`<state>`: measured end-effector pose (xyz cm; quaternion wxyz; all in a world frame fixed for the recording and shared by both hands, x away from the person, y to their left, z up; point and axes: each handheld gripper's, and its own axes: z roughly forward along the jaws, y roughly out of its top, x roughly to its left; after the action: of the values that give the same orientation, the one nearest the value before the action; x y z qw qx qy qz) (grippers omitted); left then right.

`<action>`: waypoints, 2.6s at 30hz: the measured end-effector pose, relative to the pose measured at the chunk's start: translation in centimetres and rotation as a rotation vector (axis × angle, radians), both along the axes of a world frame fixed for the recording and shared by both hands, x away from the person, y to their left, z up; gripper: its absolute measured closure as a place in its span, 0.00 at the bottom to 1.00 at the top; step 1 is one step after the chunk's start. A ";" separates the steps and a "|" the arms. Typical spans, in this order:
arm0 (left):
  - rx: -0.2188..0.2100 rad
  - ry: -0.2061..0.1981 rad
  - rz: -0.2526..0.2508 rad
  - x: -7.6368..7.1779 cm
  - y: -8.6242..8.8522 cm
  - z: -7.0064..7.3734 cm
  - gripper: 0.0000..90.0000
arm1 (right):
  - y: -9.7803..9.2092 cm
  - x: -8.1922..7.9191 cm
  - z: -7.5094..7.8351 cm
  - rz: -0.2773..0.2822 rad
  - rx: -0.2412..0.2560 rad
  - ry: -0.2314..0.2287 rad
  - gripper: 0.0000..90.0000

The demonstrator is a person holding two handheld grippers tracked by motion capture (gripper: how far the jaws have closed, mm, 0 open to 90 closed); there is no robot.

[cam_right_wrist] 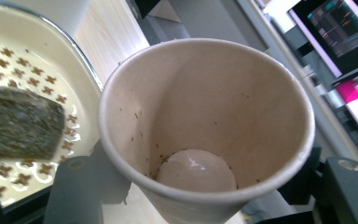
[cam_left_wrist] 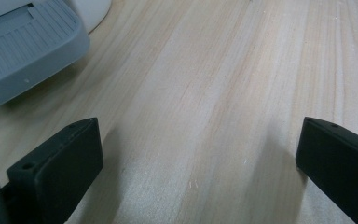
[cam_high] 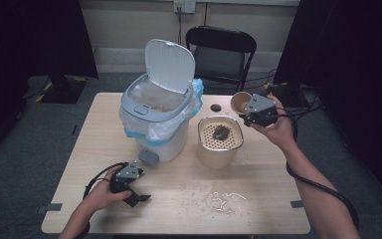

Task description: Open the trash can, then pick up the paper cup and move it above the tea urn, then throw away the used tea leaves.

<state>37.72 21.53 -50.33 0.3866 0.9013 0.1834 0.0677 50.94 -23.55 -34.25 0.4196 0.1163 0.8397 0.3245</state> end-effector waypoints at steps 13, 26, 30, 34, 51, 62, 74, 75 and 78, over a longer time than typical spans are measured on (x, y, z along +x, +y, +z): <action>-0.001 0.000 -0.001 0.0 0.0 0.0 0.00 | -1.3 1.5 -0.2 -0.048 0.329 0.230 0.37; 0.006 -0.001 -0.003 0.0 0.0 0.0 0.00 | -0.3 1.5 0.7 -0.012 0.359 0.259 0.37; 0.005 -0.001 0.000 0.0 0.0 0.0 0.00 | -0.1 1.4 0.8 -0.006 0.368 0.271 0.36; -0.002 0.001 -0.004 0.0 0.0 0.0 0.00 | 0.2 1.4 0.9 0.002 0.367 0.294 0.36; -0.001 0.000 -0.003 0.0 0.0 0.0 0.00 | 1.9 1.1 3.2 0.058 0.386 0.332 0.36; 0.002 -0.002 -0.007 0.1 0.0 0.0 0.00 | 3.2 0.8 4.7 0.089 0.376 0.368 0.35; 0.000 -0.001 -0.010 0.1 0.0 0.0 0.00 | 4.8 0.9 6.1 0.128 0.363 0.384 0.35; 0.012 0.000 -0.011 0.1 0.0 0.1 0.00 | 5.0 0.9 6.2 0.135 0.367 0.386 0.35; 0.014 0.001 -0.011 0.1 0.0 0.1 0.00 | 5.5 0.9 6.8 0.149 0.363 0.392 0.35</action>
<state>37.80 21.57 -50.21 0.3808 0.9049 0.1780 0.0664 51.87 -18.03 -27.47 0.1963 0.1882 0.8391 0.4711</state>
